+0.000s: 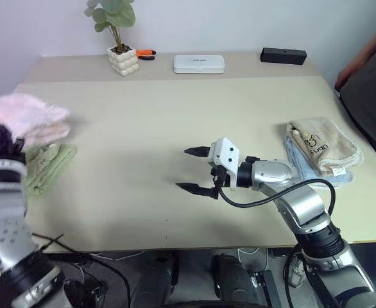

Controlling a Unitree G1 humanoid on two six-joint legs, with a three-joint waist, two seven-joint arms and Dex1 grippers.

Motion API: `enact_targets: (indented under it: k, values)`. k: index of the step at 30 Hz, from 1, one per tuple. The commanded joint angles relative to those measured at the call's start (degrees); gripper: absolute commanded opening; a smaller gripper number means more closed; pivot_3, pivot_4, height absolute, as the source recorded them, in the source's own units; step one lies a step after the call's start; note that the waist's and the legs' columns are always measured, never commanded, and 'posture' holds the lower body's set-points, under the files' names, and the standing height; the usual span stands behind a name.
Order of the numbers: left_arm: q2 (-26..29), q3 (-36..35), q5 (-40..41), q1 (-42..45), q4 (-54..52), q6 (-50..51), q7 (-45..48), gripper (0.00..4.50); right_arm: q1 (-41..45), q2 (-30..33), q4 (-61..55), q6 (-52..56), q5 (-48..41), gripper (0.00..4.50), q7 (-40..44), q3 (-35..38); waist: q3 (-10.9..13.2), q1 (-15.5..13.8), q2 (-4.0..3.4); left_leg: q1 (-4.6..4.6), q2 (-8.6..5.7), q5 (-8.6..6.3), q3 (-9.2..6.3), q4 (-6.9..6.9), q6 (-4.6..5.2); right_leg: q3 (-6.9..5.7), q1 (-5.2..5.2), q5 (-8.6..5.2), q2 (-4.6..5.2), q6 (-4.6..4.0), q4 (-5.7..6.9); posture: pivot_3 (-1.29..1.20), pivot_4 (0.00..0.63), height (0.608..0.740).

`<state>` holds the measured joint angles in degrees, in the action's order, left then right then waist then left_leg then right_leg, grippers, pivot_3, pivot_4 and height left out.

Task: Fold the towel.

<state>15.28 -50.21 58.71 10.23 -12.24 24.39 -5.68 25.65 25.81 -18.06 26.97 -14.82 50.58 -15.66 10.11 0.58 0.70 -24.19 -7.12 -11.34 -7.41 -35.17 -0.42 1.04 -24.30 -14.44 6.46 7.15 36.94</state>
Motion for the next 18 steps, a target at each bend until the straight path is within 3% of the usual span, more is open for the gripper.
enact_targets:
  k: [1, 3, 9, 13, 18]
  values:
    - [-4.19, -2.74, 3.31, -4.10, -3.25, -3.61, -2.98, 0.36, 1.47, -0.63, 0.22, -2.05, -0.61, 4.50, 1.09, -0.29, -0.05, -0.28, 0.10, 0.00, 0.00, 0.00, -0.01, -0.01, 0.00, -0.01, 0.04, 0.00, 0.00, 0.00, -0.02, 0.00, 0.150, 0.740]
    - [-6.30, -3.79, 4.74, -5.74, -3.98, -5.73, -4.54, 0.95, 1.86, -0.42, 1.09, -2.53, -0.55, 4.50, 1.74, -0.22, -0.12, -0.49, 0.33, 0.00, 0.00, -0.01, -0.03, -0.03, 0.00, -0.03, 0.08, -0.01, 0.01, -0.01, -0.09, 0.00, 0.150, 0.740]
    - [-7.48, -4.45, 4.25, -9.37, -6.56, -10.71, -8.44, 3.81, 3.59, -0.05, 4.33, -4.30, -0.12, 4.50, 3.61, -0.40, -0.13, -1.07, 0.61, 0.00, 0.04, -0.02, -0.04, -0.01, -0.02, -0.06, 0.09, -0.02, 0.02, -0.05, -0.13, 0.00, 0.150, 0.740]
    - [-6.46, -6.51, 0.81, -11.71, -8.40, -15.56, -12.27, 3.81, 5.38, -0.38, 7.48, -5.58, -0.24, 4.50, 4.56, 0.25, -0.13, -1.03, 0.62, 0.00, 0.05, -0.02, -0.04, 0.01, -0.02, -0.05, 0.09, -0.01, 0.01, -0.07, -0.18, 0.00, 0.150, 0.740]
    - [1.49, -3.52, -7.37, -16.56, -12.73, -14.77, -10.02, 3.81, 8.96, -1.89, 16.76, -8.35, 0.38, 4.50, 1.92, 3.27, -0.14, -1.31, 0.66, 0.00, 0.08, -0.02, -0.04, 0.02, -0.02, -0.06, 0.14, -0.07, -0.03, -0.28, -0.31, 0.00, 0.150, 0.740]
